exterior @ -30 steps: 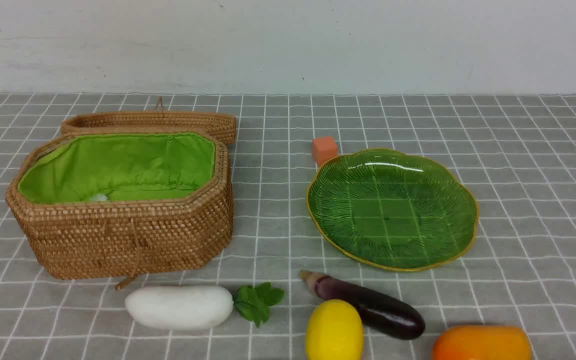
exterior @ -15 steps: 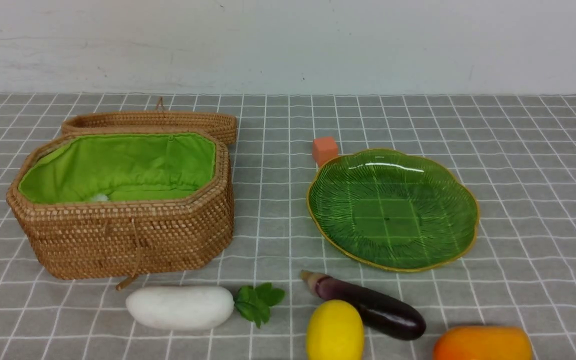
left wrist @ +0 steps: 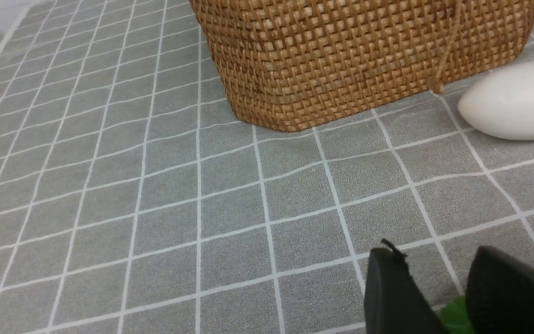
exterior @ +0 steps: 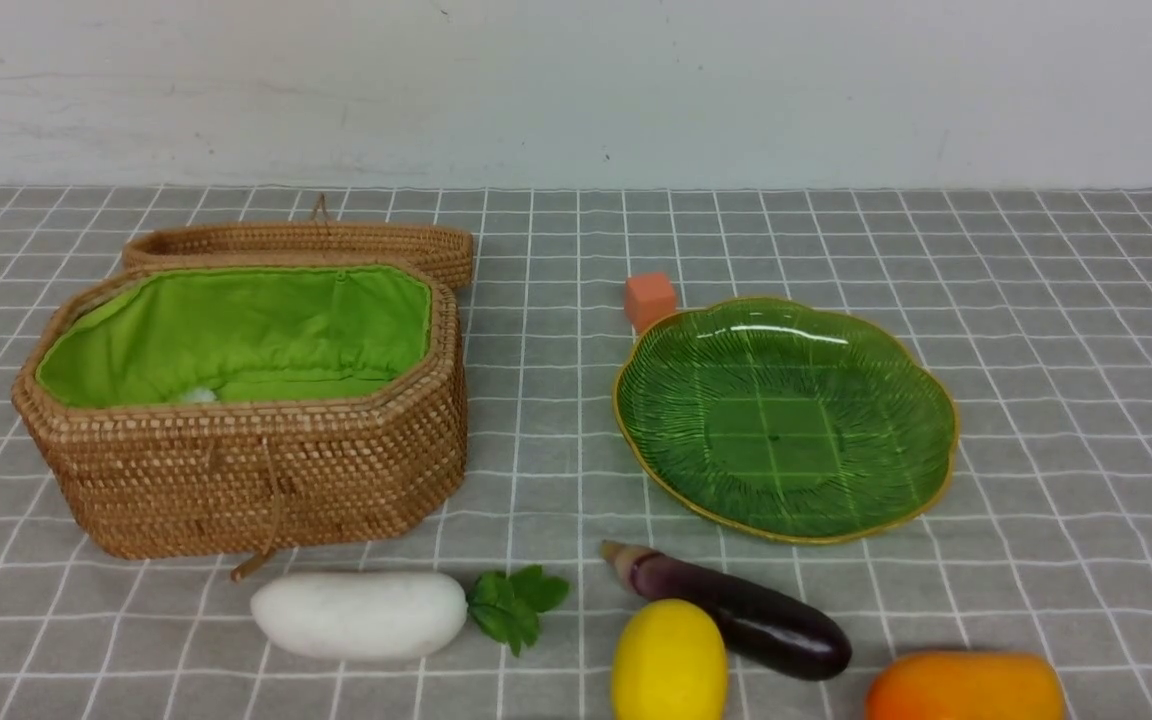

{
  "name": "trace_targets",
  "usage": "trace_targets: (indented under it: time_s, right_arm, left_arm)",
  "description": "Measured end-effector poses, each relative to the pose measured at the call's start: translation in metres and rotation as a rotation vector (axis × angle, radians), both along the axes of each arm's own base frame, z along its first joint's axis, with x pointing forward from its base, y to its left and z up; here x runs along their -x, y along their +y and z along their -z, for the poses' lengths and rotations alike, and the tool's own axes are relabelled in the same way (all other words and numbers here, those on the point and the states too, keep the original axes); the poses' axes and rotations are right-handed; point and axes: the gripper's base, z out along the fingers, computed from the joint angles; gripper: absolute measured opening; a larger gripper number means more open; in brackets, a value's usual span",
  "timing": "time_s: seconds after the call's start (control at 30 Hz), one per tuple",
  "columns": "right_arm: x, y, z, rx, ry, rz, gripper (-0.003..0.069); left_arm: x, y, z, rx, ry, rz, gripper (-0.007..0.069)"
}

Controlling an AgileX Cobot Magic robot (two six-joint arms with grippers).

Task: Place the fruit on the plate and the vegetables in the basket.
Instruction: Take a daikon with your left arm and place it on the basket on the left.

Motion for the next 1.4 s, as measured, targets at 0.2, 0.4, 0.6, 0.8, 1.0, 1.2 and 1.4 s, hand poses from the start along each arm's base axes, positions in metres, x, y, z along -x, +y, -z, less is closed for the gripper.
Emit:
trace_targets:
  time_s: [0.2, 0.4, 0.6, 0.8, 1.0, 1.2, 1.4]
  right_arm:
    - [0.0, 0.0, 0.0, 0.0, 0.0, 0.0, 0.0241]
    - [0.0, 0.0, 0.0, 0.0, 0.0, 0.0, 0.0241]
    - [0.0, 0.0, 0.0, 0.0, 0.0, 0.0, 0.0241]
    - [0.0, 0.0, 0.0, 0.0, 0.0, 0.0, 0.0241]
    - [0.0, 0.0, 0.0, 0.0, 0.0, 0.0, 0.0241]
    - [0.0, 0.0, 0.0, 0.0, 0.0, 0.0, 0.0241]
    - [0.0, 0.0, 0.0, 0.0, 0.0, 0.0, 0.0241]
  left_arm:
    - [0.0, 0.0, 0.0, -0.008, -0.003, 0.0, 0.0238]
    - [-0.003, 0.002, -0.012, -0.121, -0.138, 0.012, 0.0238]
    - [-0.004, 0.002, -0.019, -0.225, -0.215, 0.028, 0.0238]
    - [-0.005, -0.001, -0.027, -0.114, -0.306, 0.032, 0.0238]
    - [-0.003, -0.004, -0.047, 0.609, -0.489, 0.003, 0.0238]
    - [0.006, -0.001, -0.078, 0.933, -0.69, 0.073, 0.0238]
    - [0.034, -0.002, -0.195, 0.827, -0.745, 0.107, 0.0238]
